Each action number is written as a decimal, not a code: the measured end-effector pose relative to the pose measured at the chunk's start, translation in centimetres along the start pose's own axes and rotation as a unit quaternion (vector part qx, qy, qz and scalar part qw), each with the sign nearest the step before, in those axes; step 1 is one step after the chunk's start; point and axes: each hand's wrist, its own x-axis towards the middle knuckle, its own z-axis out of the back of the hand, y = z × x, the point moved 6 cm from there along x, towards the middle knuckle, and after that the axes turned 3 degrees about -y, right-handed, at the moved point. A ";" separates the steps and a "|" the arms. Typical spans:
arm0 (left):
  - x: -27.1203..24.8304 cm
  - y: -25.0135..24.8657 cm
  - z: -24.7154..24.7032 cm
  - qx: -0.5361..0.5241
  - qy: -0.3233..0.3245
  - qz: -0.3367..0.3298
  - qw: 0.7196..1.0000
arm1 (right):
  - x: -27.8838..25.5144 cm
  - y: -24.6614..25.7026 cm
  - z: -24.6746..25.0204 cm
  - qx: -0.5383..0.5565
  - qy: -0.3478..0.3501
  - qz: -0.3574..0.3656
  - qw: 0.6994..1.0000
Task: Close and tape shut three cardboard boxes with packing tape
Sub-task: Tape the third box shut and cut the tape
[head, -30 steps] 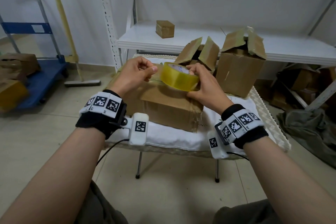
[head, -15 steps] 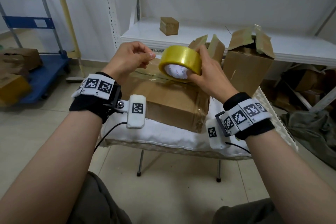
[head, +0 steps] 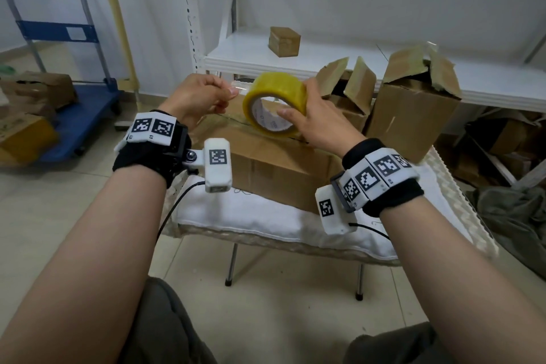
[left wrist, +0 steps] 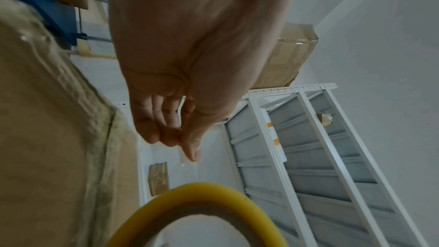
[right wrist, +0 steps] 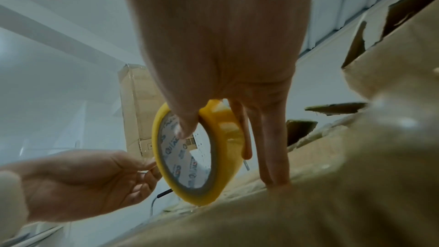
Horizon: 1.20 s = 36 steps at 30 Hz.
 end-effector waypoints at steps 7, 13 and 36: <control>1.0 2.0 -0.1 -0.006 -0.010 0.061 0.998 | 1.0 -0.8 -1.2 -0.078 -0.015 -0.033 0.996; 1.7 1.9 0.8 -0.012 -0.047 0.064 0.997 | 1.1 -1.0 -1.3 -0.057 -0.025 -0.028 0.998; 2.0 4.6 5.1 -0.021 -0.123 0.058 0.990 | 1.4 -0.9 -0.6 0.121 -0.069 -0.026 0.990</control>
